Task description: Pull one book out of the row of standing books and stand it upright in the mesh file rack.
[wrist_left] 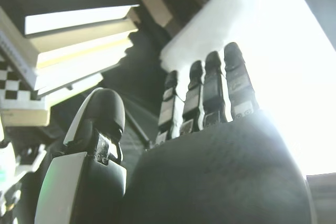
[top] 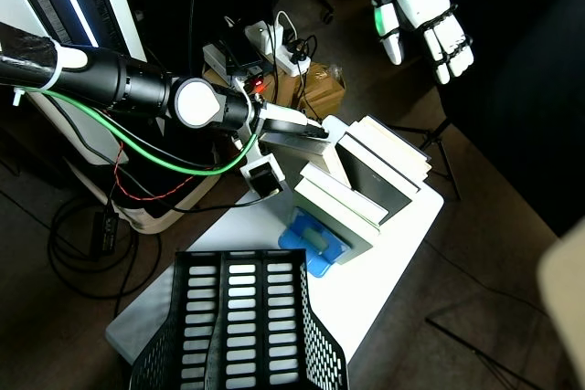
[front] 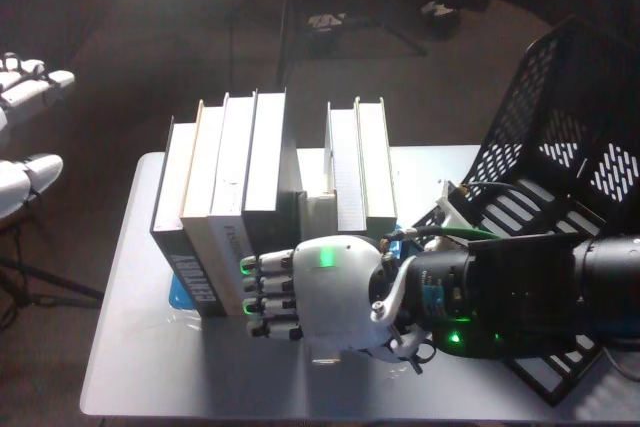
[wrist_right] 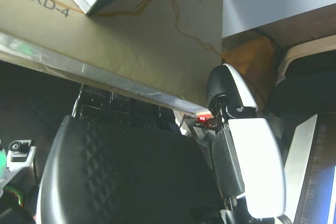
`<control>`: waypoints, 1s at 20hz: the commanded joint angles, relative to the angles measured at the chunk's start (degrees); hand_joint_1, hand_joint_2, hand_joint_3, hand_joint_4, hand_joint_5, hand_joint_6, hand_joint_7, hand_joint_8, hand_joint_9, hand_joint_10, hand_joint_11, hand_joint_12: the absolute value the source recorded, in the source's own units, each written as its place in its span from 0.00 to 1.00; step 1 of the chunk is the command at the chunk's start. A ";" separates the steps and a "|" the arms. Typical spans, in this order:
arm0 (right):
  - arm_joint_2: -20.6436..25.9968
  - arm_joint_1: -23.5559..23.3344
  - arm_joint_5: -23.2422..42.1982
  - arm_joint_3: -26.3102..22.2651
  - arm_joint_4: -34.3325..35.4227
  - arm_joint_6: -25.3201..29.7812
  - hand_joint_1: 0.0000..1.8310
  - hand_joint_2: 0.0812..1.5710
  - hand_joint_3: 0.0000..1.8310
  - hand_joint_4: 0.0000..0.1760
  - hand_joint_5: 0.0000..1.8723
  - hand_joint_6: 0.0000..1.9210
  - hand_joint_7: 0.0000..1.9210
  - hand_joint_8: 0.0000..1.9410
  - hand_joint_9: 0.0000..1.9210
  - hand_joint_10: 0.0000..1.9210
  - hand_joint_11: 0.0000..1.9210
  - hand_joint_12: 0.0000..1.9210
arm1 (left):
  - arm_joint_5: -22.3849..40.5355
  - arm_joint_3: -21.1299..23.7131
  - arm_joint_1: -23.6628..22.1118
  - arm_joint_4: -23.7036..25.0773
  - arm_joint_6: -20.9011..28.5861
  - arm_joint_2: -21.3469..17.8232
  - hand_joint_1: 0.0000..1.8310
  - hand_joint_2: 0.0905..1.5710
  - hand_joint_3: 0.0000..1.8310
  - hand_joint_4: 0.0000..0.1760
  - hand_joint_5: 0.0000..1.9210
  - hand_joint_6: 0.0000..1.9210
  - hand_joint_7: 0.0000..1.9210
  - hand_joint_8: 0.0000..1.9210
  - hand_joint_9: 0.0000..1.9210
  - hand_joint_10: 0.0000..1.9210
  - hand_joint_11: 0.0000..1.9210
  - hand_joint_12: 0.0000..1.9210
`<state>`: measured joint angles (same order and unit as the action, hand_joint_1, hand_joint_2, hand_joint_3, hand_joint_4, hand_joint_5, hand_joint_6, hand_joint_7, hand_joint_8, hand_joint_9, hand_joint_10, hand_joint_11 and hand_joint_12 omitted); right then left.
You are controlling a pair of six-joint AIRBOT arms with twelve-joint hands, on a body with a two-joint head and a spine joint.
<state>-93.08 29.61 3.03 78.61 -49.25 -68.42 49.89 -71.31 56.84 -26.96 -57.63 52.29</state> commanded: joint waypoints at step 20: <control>0.67 -0.06 4.02 1.91 0.46 -1.36 0.36 0.84 0.00 0.00 0.10 0.04 0.11 0.02 0.10 0.04 0.00 0.44 | 8.26 -0.19 -0.35 -0.08 0.16 -0.89 0.12 0.94 0.00 0.32 0.04 0.00 0.00 0.00 0.00 0.00 0.00 0.00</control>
<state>-92.90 29.54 6.79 80.09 -48.49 -69.04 51.00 -71.29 56.84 -26.65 -57.52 51.99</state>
